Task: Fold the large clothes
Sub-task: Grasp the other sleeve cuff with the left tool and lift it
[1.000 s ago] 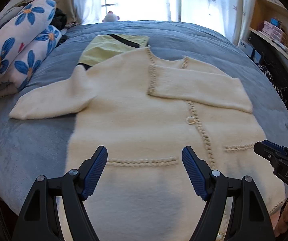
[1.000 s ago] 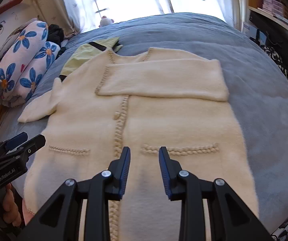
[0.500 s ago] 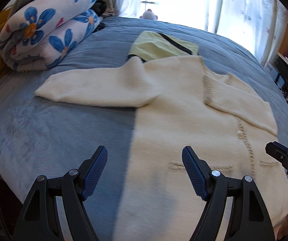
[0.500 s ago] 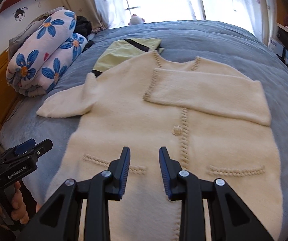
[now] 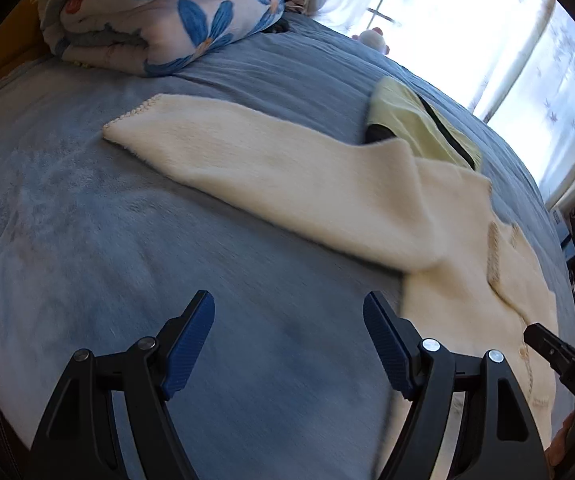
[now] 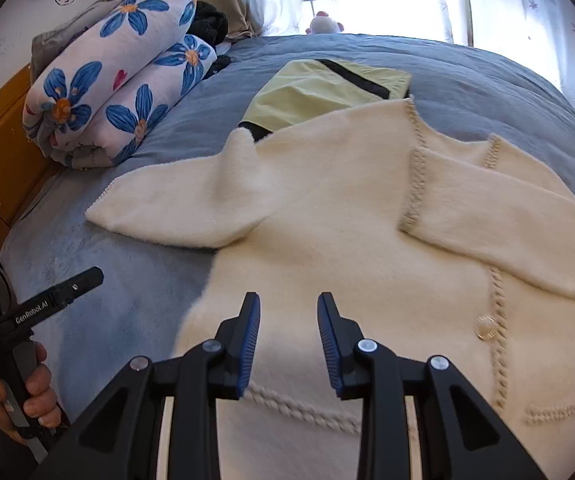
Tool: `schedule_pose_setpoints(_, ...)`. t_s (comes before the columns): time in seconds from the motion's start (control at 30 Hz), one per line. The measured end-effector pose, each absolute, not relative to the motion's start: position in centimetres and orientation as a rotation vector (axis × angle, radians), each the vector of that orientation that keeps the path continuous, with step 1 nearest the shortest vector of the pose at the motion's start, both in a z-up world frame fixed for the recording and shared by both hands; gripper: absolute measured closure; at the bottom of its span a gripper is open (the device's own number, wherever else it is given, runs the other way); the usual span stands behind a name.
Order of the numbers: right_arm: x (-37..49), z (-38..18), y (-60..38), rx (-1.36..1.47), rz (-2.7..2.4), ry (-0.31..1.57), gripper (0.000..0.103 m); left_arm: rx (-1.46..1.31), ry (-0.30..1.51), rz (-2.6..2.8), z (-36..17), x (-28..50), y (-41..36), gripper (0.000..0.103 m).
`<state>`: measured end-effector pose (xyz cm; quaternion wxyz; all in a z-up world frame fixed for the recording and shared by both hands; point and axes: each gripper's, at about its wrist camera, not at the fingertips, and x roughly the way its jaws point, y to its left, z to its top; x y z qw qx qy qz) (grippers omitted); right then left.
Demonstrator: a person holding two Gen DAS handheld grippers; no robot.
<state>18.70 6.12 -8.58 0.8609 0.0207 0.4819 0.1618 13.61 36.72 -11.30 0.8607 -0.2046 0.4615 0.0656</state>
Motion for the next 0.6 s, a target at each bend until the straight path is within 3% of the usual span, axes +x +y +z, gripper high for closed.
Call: schedule_pose_setpoints(0.6, 27.2, -15.1, 12.1, 0.069, 0.293, 1.081, 0.073, -0.698, 1.019, -0.113, -19.5, 26.0, 50.2, 0.03)
